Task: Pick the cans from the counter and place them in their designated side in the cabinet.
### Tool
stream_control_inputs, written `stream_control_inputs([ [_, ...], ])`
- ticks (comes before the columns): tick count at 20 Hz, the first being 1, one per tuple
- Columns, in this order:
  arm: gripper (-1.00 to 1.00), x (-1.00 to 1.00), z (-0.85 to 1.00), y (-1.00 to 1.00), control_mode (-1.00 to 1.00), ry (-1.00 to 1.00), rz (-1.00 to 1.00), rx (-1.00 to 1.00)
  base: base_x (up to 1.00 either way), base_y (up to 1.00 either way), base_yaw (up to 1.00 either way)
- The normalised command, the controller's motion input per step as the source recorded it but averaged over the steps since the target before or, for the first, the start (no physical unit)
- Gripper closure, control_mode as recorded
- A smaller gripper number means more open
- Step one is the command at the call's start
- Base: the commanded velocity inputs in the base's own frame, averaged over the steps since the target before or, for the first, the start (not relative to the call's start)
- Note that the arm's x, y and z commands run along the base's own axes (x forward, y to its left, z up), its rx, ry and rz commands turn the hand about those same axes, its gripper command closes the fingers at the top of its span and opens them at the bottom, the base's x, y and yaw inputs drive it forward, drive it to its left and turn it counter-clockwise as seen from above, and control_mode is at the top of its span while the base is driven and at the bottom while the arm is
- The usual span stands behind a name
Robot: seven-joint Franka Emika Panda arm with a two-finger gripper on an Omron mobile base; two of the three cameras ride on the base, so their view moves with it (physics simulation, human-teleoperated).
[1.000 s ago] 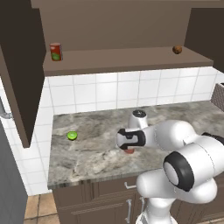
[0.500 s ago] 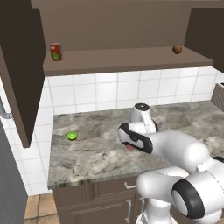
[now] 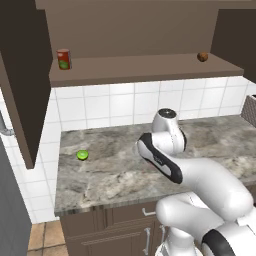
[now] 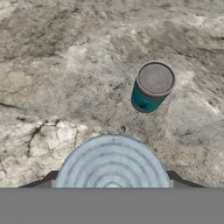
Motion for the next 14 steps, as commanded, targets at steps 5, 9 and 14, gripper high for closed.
stream_control_inputs([
  [5, 1.00, -0.05, 0.46, 0.04, -1.00, -0.04, 0.01, 0.00, 0.00, 0.00, 0.00],
  [9, 1.00, -0.09, 0.40, 0.03, -1.00, -0.10, 0.03, 0.00, 0.00, 0.00, 0.00],
  [14, 1.00, -0.10, 0.30, 0.02, -1.00, -0.16, 0.05, 0.00, 0.00, 0.00, 0.00],
])
